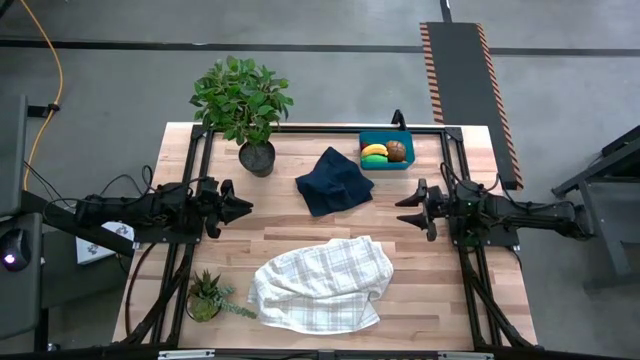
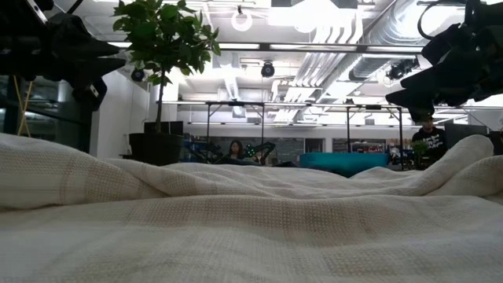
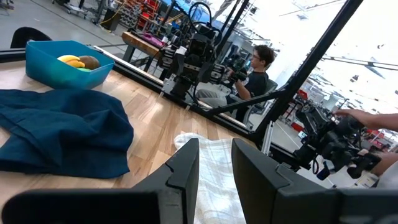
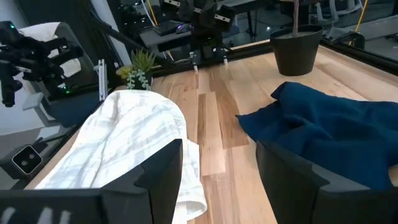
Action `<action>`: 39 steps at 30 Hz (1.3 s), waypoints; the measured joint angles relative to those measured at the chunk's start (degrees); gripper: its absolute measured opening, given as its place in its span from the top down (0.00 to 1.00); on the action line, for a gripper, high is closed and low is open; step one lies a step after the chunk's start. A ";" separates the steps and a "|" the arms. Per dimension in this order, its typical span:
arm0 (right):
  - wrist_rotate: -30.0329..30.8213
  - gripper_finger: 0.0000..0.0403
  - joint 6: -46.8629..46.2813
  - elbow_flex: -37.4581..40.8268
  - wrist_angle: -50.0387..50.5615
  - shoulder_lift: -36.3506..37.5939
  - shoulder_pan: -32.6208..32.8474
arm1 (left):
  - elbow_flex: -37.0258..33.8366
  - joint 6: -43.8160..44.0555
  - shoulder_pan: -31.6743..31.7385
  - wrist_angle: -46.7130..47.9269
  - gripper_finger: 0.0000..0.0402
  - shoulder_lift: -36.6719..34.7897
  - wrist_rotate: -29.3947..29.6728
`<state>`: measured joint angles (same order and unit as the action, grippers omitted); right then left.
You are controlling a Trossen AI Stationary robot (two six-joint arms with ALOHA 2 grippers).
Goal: Pick and placing Produce into tupperware
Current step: Return to Home Position
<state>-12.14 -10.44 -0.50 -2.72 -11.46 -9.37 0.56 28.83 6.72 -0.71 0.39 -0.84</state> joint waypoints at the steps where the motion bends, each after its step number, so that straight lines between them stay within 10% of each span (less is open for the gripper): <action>1: 0.00 0.51 0.00 0.01 0.00 0.00 -0.02 | 0.00 0.01 0.01 0.00 0.79 0.02 0.00; 39: 0.00 0.51 -0.02 0.03 0.00 9.60 1.14 | 0.00 0.00 0.02 0.00 0.79 0.02 0.00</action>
<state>-12.14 -10.46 -0.47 -2.72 -1.87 -8.23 0.56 28.83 6.74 -0.71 0.40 -0.84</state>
